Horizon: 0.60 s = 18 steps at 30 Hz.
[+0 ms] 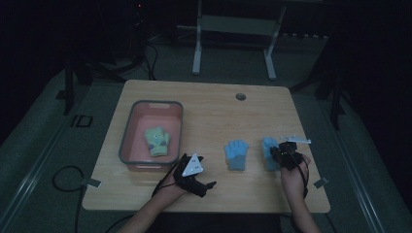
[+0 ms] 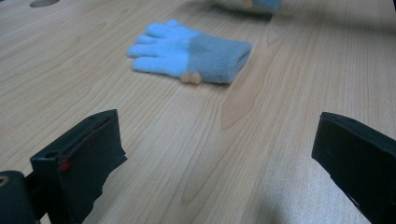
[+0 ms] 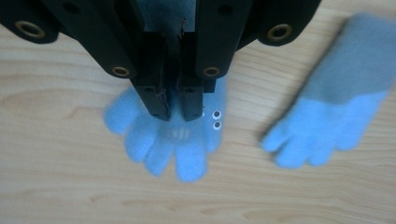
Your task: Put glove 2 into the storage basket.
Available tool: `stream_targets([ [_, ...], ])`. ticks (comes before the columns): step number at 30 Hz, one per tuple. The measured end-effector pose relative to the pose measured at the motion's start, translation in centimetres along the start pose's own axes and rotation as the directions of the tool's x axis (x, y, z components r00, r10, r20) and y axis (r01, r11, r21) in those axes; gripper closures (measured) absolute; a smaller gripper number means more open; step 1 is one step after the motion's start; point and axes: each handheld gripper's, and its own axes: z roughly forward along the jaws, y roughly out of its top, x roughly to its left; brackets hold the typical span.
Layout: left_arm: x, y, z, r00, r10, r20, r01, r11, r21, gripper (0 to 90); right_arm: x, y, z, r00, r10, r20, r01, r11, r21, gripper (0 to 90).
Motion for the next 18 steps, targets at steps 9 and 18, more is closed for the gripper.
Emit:
stream_targets([
  [9, 0.0, 0.1, -0.1, 1.0, 0.004, 0.003, -0.004, 1.0, -0.006, 1.9, -0.9, -1.1, 1.9, 0.9997, -0.01, 0.023, 0.009, 0.9993, 0.037, 70.6],
  [18, -0.1, 0.0, -0.1, 1.0, 0.009, -0.001, -0.009, 1.0, 0.003, 1.9, -2.5, -0.6, 1.3, 0.9664, -0.21, -0.148, 0.212, 0.9772, -0.002, 63.3],
])
